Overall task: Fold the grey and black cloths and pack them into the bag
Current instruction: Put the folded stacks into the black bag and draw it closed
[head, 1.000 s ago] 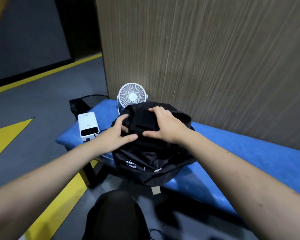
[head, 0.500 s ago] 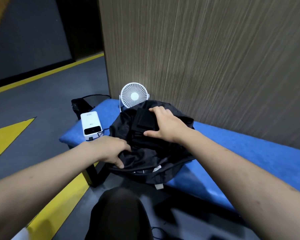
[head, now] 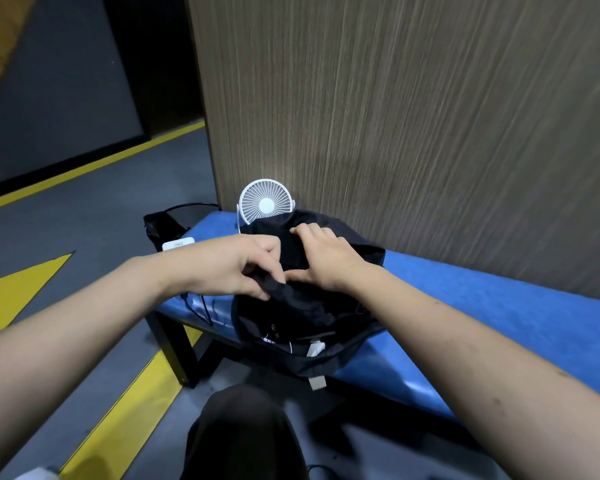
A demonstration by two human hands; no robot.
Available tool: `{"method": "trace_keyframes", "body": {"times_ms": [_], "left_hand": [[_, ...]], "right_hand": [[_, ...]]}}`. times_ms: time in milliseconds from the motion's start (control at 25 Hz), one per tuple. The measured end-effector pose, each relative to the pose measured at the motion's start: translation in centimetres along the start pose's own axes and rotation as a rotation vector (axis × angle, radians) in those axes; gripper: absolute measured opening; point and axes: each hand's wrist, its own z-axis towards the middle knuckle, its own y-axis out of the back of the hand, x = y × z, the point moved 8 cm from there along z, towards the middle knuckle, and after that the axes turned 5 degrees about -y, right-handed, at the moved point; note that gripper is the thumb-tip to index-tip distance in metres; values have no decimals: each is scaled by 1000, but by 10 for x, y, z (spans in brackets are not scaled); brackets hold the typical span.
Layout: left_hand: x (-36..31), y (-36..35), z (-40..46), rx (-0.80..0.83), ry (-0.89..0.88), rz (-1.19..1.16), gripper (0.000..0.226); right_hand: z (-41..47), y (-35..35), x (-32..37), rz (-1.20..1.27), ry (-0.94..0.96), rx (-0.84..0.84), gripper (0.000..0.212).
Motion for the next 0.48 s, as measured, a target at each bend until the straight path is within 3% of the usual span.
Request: {"method": "trace_keyframes", "body": {"times_ms": [120, 280, 360, 480], "left_hand": [[-17, 10, -2, -13, -38, -155, 27], [5, 57, -19, -373, 30, -388, 19], [12, 64, -25, -431, 65, -335, 22], [16, 62, -23, -385, 89, -190, 16]], "right_hand": [[0, -2, 6, -42, -10, 3, 81], [1, 2, -1, 47, -28, 37, 62], [0, 4, -5, 151, -30, 91, 71], [-5, 1, -9, 189, 0, 163, 82]]}}
